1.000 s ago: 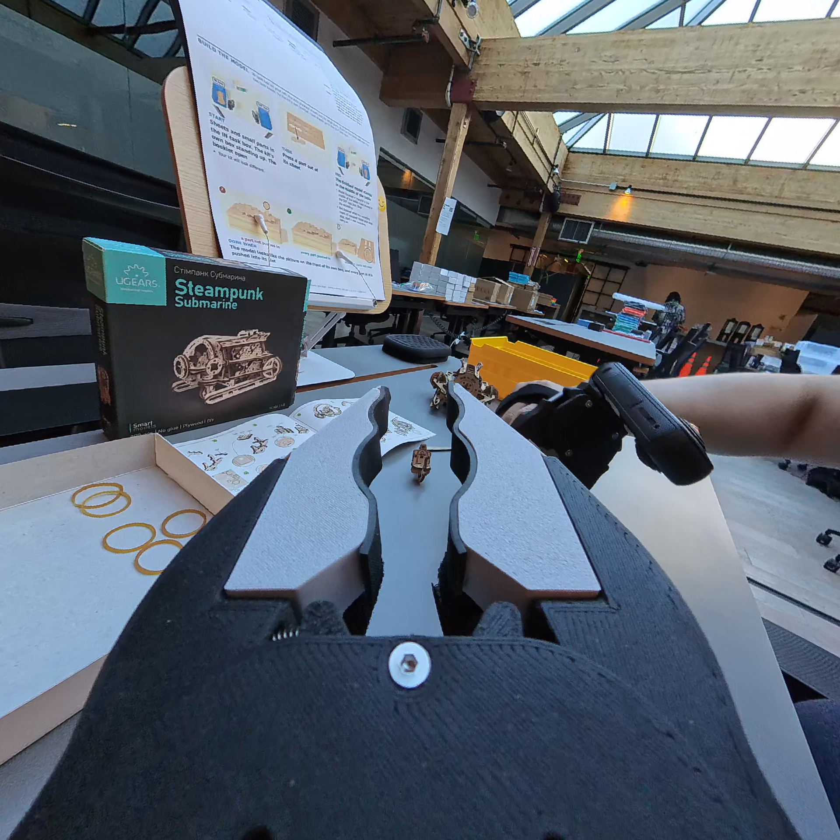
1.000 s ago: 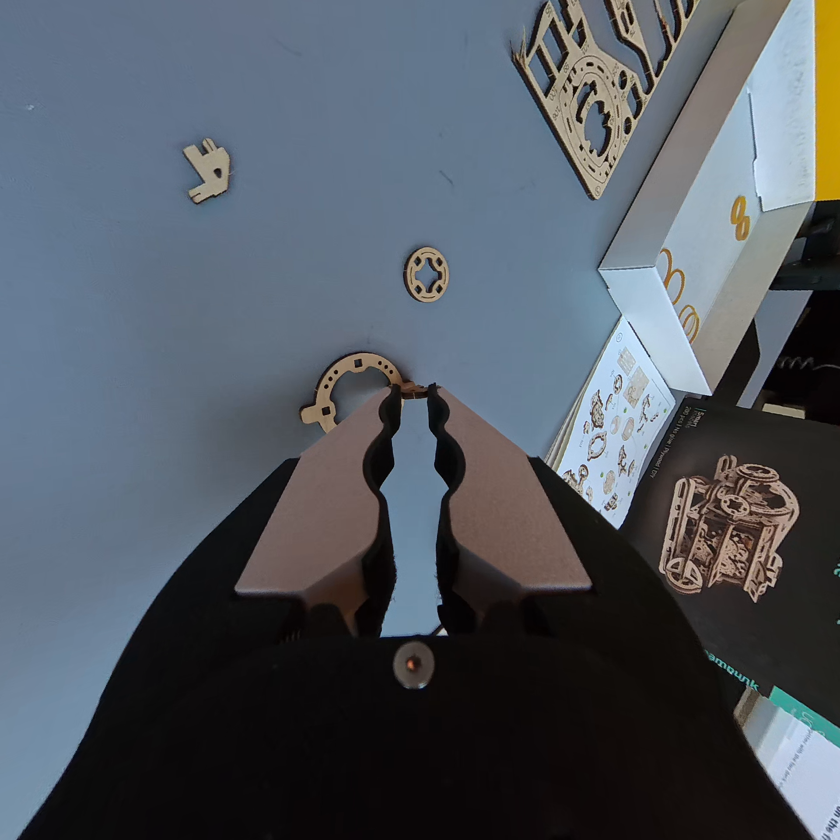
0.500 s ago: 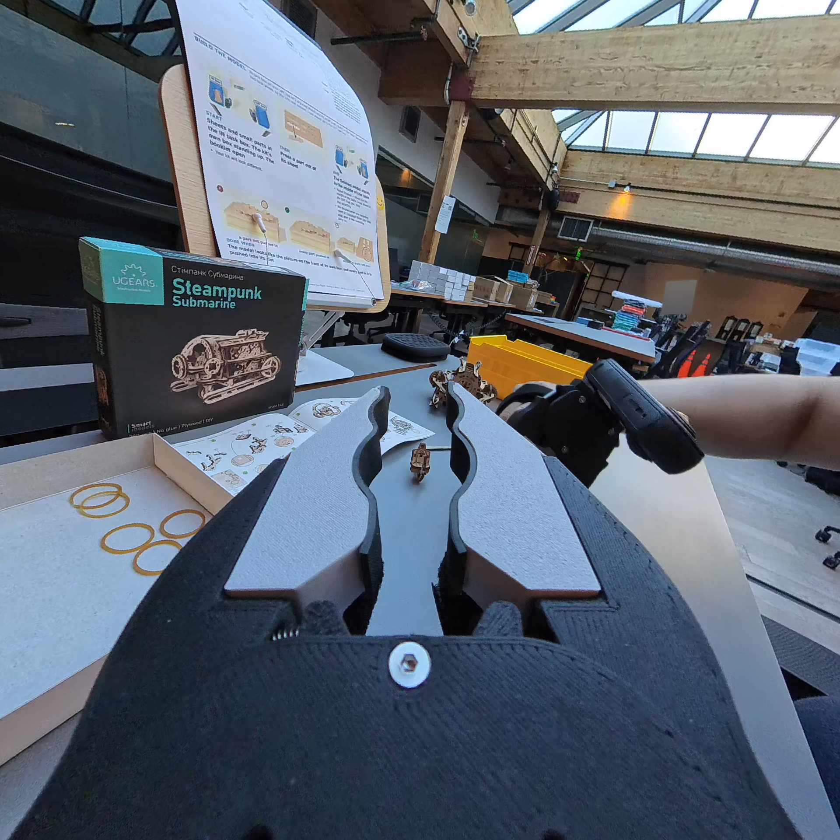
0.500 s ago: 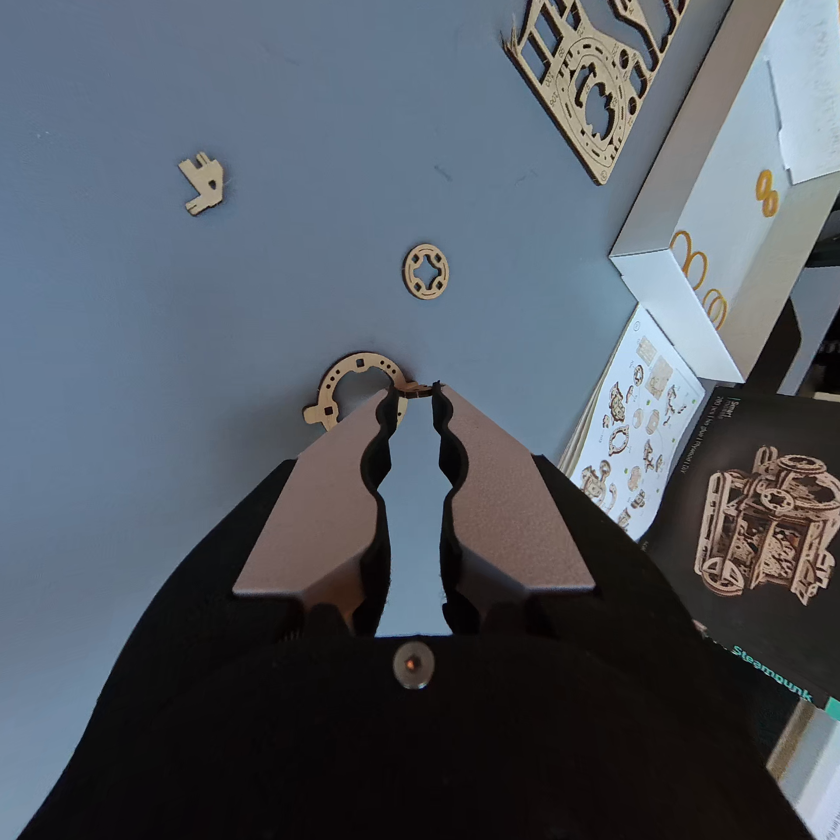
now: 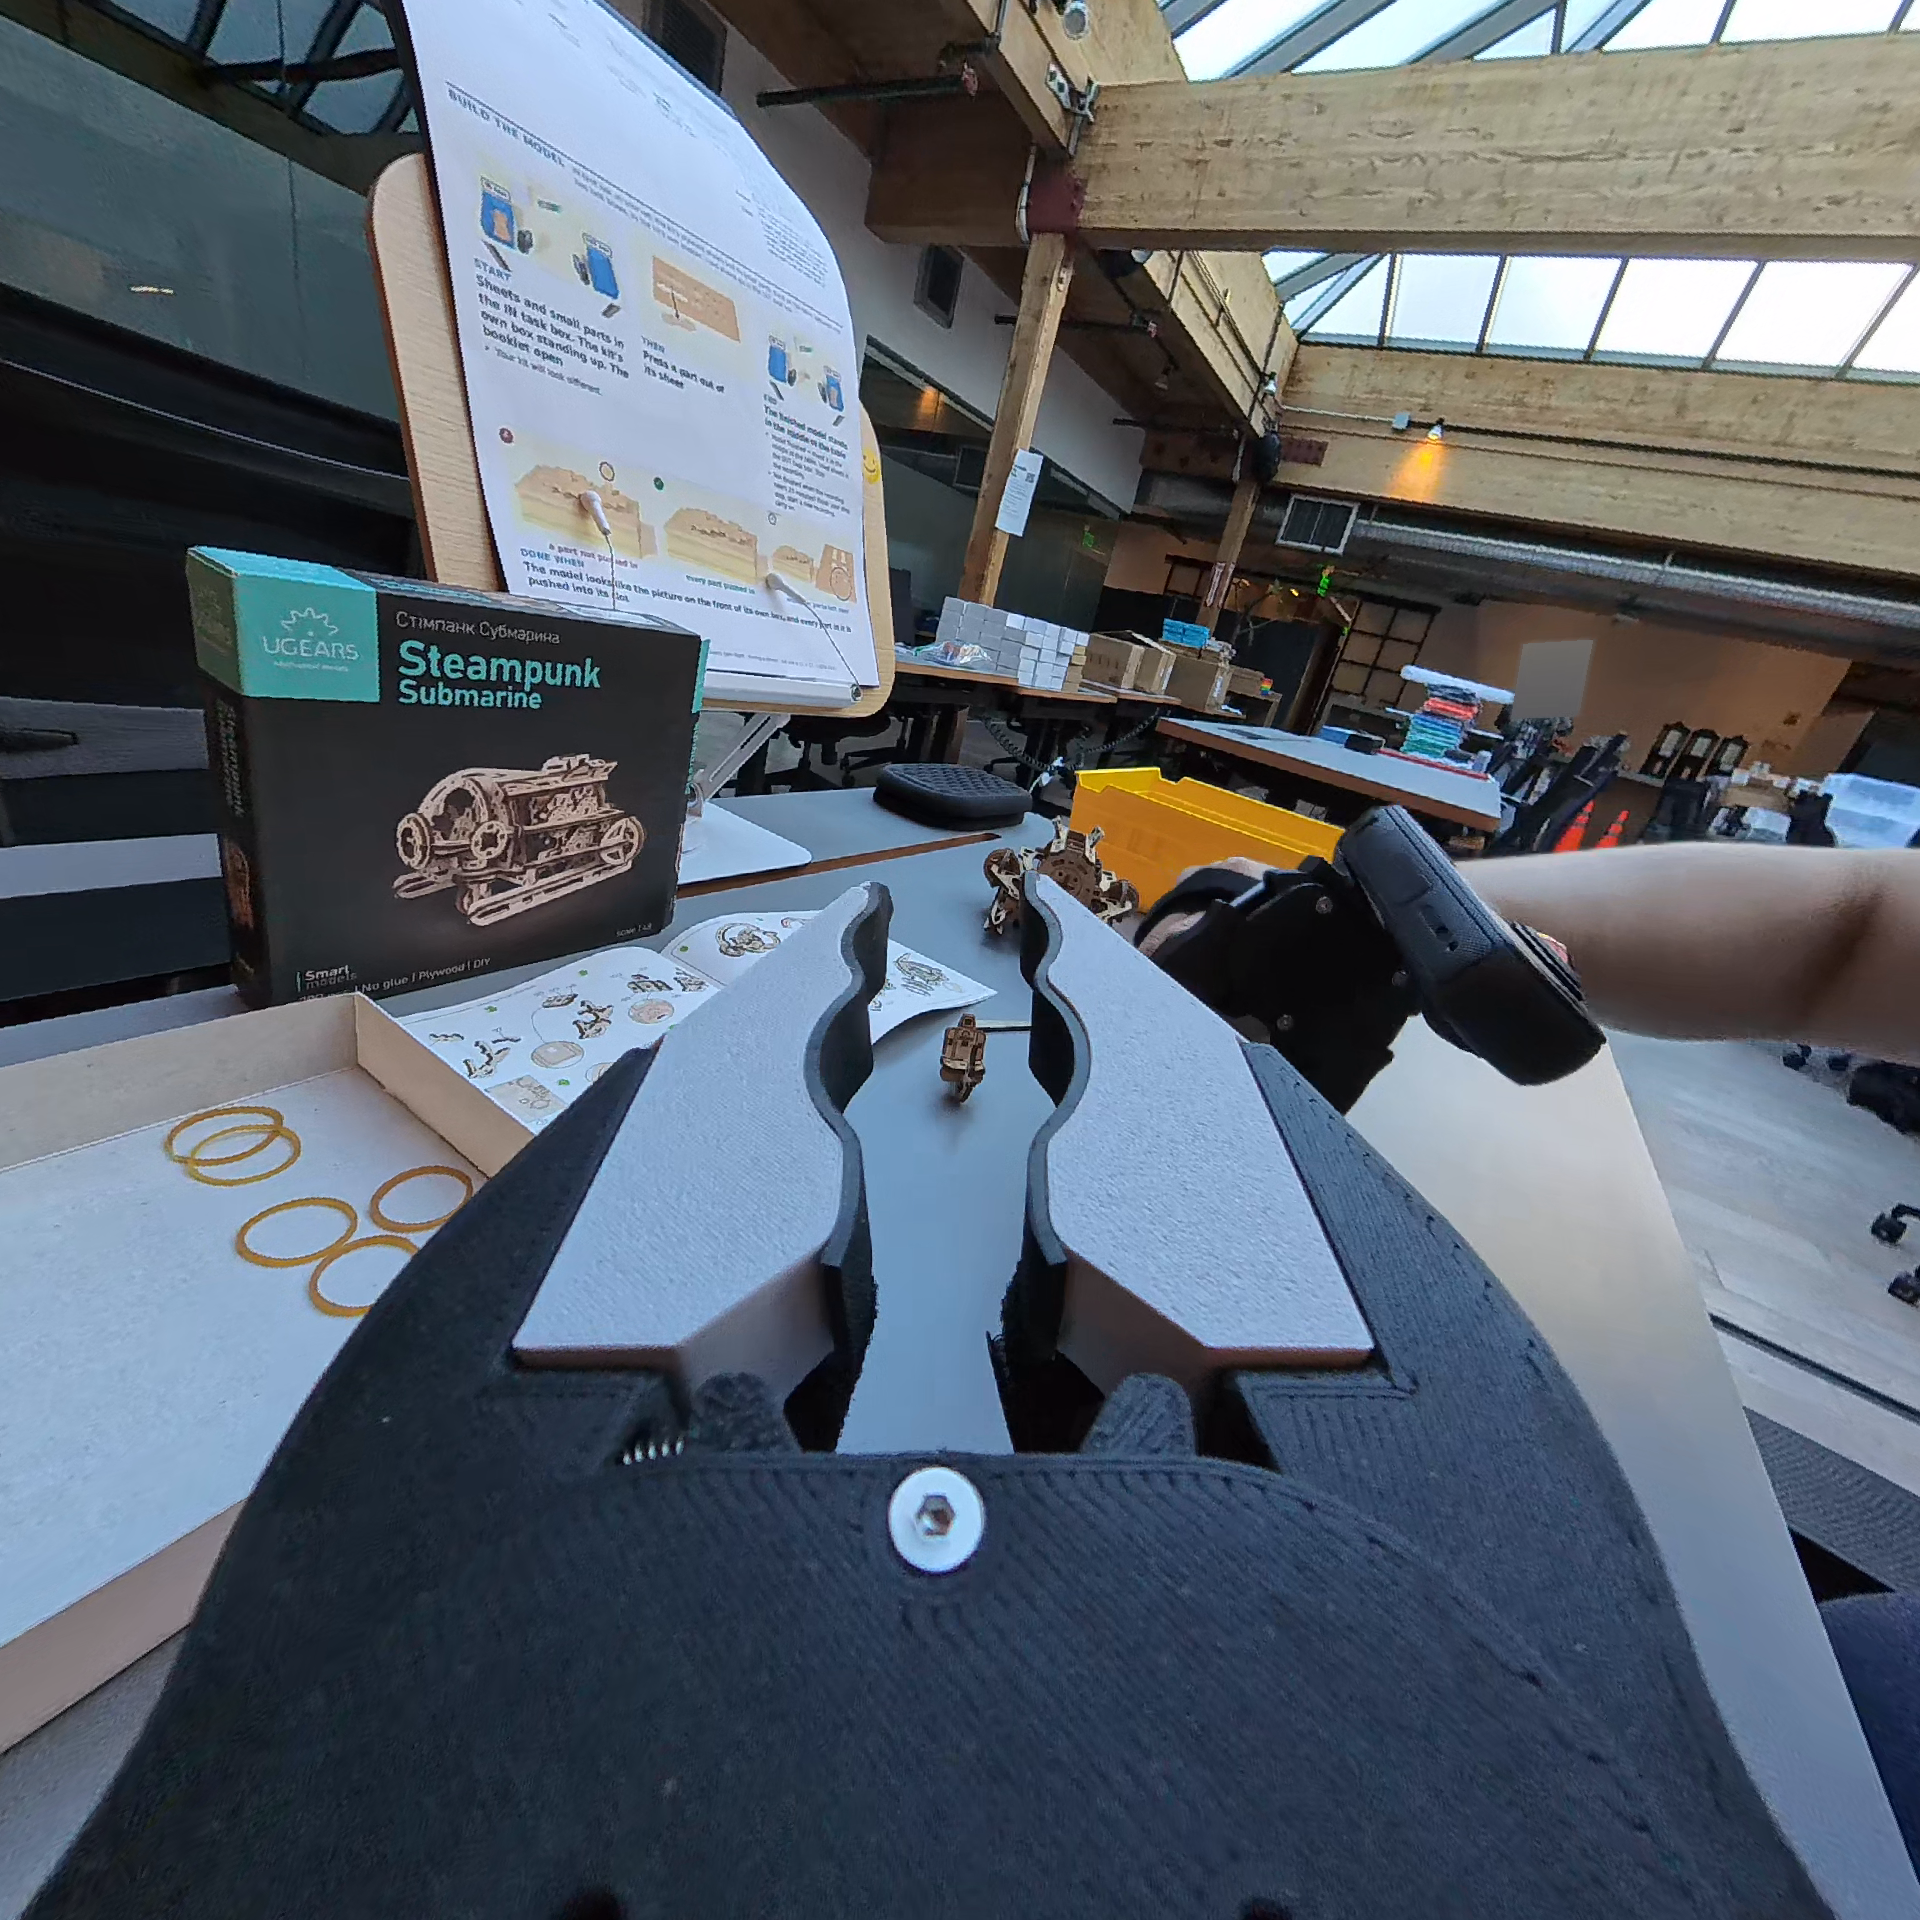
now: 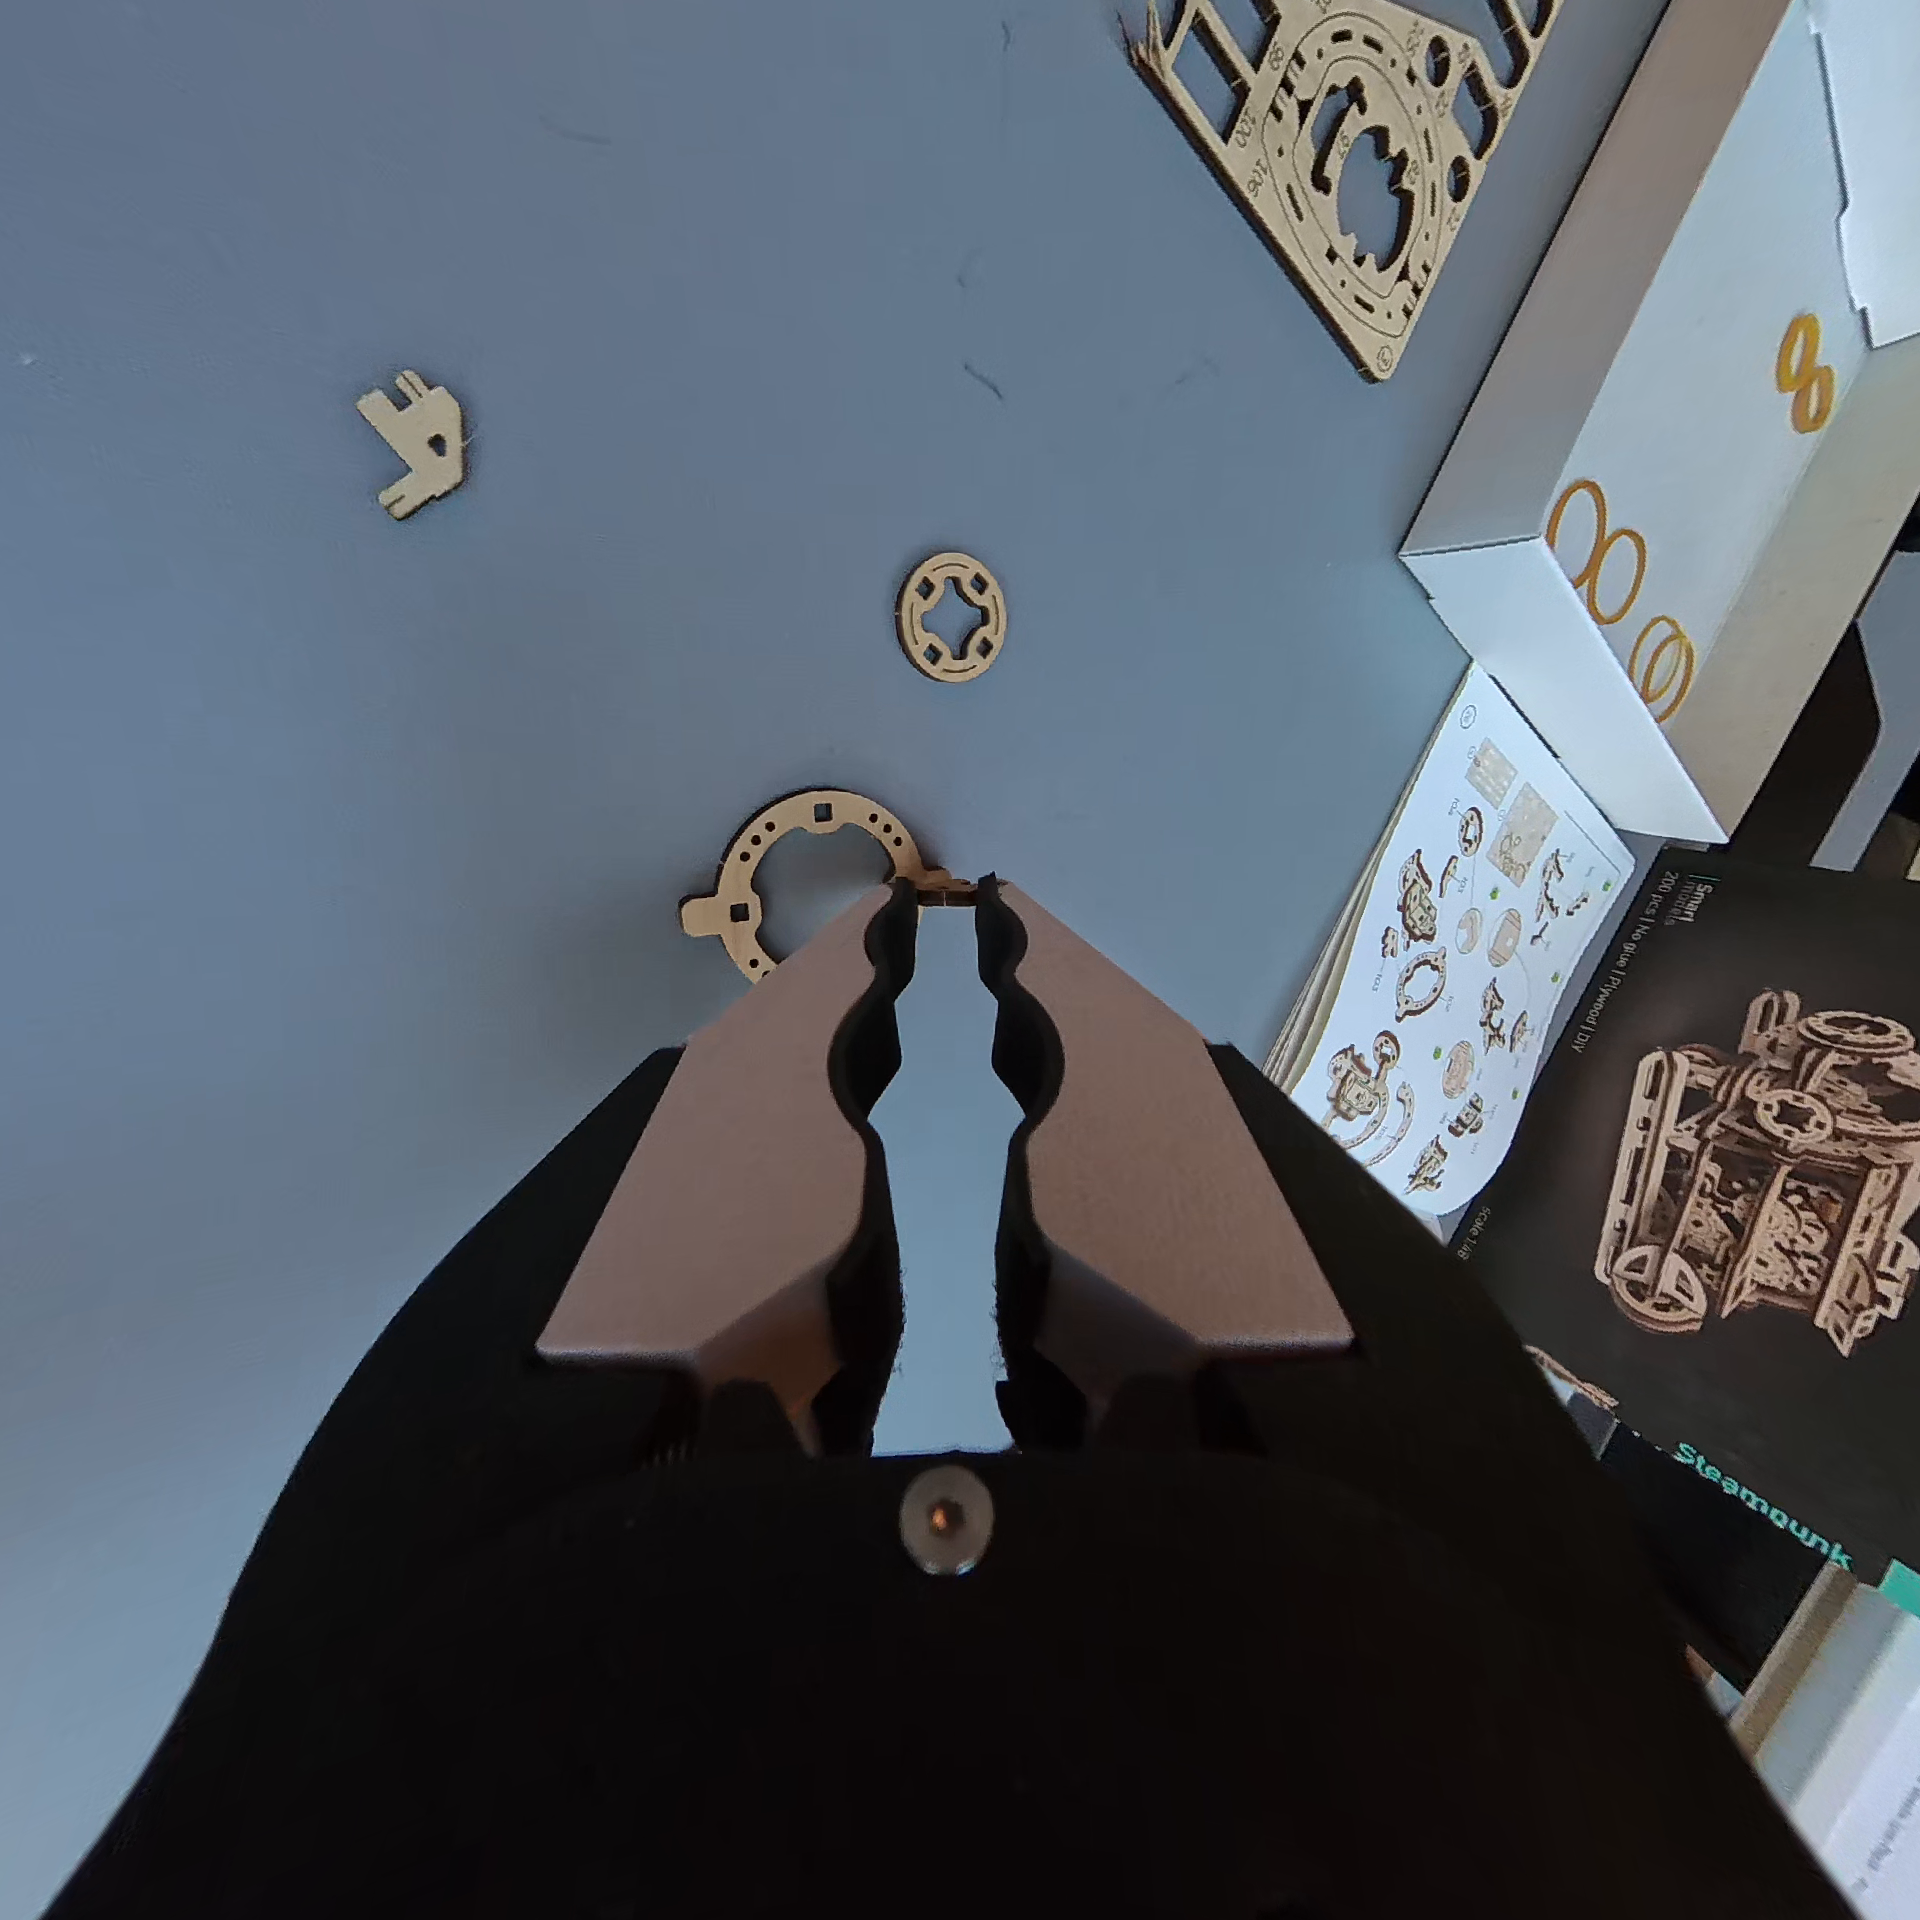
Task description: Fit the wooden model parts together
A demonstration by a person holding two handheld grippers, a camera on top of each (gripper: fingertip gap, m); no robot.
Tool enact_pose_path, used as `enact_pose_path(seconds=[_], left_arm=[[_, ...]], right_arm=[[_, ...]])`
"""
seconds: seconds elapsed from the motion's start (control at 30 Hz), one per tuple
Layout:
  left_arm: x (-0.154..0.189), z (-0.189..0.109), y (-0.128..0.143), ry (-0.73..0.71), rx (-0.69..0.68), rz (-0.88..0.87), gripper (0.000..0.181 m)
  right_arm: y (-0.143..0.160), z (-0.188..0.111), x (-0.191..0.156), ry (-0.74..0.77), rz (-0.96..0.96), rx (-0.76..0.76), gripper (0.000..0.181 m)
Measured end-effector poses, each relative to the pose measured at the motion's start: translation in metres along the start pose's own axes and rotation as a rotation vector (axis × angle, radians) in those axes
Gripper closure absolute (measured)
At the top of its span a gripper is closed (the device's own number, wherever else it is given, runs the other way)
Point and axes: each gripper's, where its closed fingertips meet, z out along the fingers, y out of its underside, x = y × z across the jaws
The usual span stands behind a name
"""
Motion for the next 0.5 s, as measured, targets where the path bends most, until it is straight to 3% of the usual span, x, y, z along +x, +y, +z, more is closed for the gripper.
enact_pose_path(seconds=[0.5], left_arm=[[0.0002, 0.0012, 0.0023, 0.002, -0.008, -0.002, 0.158]], right_arm=[[0.0025, -0.0011, 0.0051, 0.096, 0.070, -0.008, 0.169]])
